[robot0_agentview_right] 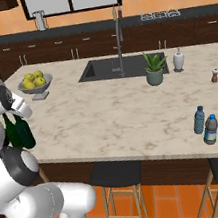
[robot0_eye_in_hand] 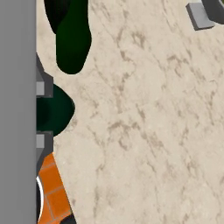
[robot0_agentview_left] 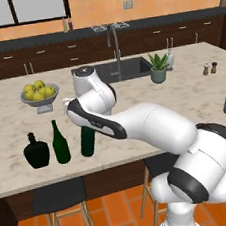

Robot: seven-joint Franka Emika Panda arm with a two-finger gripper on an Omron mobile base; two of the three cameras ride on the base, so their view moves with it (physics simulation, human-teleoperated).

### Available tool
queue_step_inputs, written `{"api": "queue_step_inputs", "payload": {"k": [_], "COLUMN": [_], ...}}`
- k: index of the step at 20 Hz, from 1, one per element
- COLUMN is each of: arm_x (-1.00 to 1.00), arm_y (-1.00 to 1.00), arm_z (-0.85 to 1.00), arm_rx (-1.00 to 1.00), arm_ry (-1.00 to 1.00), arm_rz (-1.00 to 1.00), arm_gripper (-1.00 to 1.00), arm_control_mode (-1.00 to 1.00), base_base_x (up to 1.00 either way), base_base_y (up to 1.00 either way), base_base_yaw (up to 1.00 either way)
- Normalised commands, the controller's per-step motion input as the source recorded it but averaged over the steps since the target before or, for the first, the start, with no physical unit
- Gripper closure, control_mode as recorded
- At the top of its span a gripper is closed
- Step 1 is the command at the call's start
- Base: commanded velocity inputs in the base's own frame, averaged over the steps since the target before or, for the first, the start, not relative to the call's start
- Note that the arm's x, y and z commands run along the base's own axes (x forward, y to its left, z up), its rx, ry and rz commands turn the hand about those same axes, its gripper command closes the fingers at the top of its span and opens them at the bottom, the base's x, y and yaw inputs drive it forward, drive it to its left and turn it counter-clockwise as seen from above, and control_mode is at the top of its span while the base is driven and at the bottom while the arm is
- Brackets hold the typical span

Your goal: Move the plastic bottles in the middle to the plastics group, and the glass bottles in the middle to the glass group.

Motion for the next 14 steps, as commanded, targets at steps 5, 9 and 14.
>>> {"api": "queue_step_inputs", "payload": {"k": [5, 9, 14], "arm_x": [0.06, 0.08, 0.01], "arm_y": [0.22, 0.14, 0.12], "arm_z": [-0.17, -0.3, -0.33], "arm_rx": [0.0, 0.0, 0.0], "arm_ry": [0.0, 0.0, 0.0], "arm_rz": [0.0, 0.0, 0.0], "arm_gripper": [1.0, 1.0, 1.0], "arm_control_mode": [-1.0, -1.0, -1.0], "base_base_x": [0.0, 0.0, 0.0], "base_base_y": [0.0, 0.0, 0.0], "base_base_yaw": [0.0, 0.0, 0.0]}}
